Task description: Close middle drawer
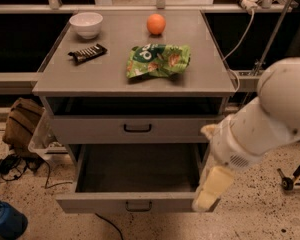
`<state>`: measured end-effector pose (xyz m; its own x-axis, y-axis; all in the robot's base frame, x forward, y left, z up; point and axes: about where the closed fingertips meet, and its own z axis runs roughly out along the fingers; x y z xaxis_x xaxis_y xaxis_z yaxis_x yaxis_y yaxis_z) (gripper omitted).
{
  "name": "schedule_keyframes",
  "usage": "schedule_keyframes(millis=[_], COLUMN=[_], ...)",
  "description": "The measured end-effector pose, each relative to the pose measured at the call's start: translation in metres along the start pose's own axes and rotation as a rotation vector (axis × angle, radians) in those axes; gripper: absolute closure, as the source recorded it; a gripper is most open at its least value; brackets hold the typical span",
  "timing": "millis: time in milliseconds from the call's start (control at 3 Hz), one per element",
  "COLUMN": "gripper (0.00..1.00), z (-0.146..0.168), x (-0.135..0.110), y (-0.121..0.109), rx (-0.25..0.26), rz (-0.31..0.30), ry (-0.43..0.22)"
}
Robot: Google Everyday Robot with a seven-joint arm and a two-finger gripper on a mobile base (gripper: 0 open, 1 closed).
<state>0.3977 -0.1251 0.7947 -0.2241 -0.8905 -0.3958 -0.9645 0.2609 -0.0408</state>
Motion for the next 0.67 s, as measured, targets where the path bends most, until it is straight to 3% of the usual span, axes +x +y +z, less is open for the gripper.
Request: schedule_keyframes(millis=[333, 667], gripper=[0.00, 0.00], z=[0.0689, 0.0689], x=[-0.0108, -0.0108], y=[0.0382, 0.0382], rx=[-0.109, -0.109], rz=[0.009, 0.009], ry=[-0.111, -0.111])
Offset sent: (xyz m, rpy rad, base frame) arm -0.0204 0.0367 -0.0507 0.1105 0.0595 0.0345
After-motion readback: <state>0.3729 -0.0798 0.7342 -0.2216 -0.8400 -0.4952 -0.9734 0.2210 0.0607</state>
